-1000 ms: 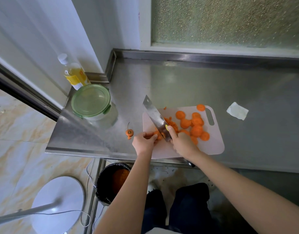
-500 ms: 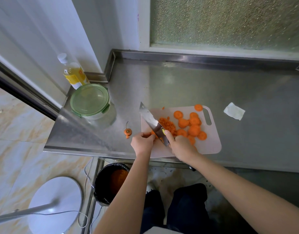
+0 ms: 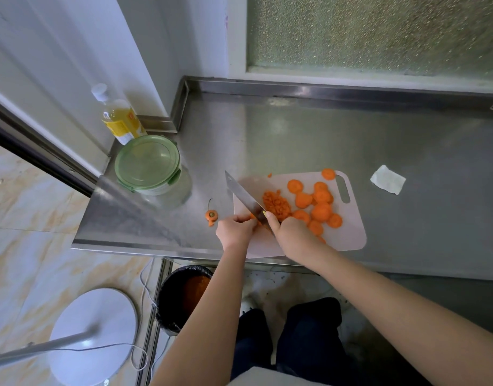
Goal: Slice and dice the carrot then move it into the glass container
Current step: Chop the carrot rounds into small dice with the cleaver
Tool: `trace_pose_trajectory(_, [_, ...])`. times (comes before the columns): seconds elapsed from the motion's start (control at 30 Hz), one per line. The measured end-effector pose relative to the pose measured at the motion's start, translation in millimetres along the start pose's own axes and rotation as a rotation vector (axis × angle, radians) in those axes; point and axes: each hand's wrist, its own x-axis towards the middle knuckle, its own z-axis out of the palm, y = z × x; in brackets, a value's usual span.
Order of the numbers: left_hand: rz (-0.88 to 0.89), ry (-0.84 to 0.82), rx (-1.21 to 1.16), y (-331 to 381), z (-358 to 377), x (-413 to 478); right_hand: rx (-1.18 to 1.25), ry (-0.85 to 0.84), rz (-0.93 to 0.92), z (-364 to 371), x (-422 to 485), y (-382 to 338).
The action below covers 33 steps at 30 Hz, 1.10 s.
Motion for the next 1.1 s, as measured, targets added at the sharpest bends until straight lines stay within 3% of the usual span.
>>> trace_pose_trajectory(0.1, [0.002,0.001,0.001,0,0,0,0.075,0.072,0.118,3,0,-8])
trace_pose_trajectory(0.2, [-0.004,-0.001,-0.003,0,-1,1,-0.013,0.115,0.097,13,8,0])
trace_pose_trajectory(0.33, [0.001,-0.007,0.008,1,0,1,0.144,0.103,0.173,19,11,6])
trace_pose_trajectory(0.53, [-0.001,-0.008,0.019,1,-1,-1,0.174,0.079,0.150,16,9,0])
trace_pose_trajectory(0.67, [0.032,0.018,0.055,1,2,-4,0.094,0.075,-0.009,15,10,11])
trace_pose_trajectory(1.1, [0.122,0.068,0.079,-9,4,-3,0.262,0.109,-0.028,6,8,21])
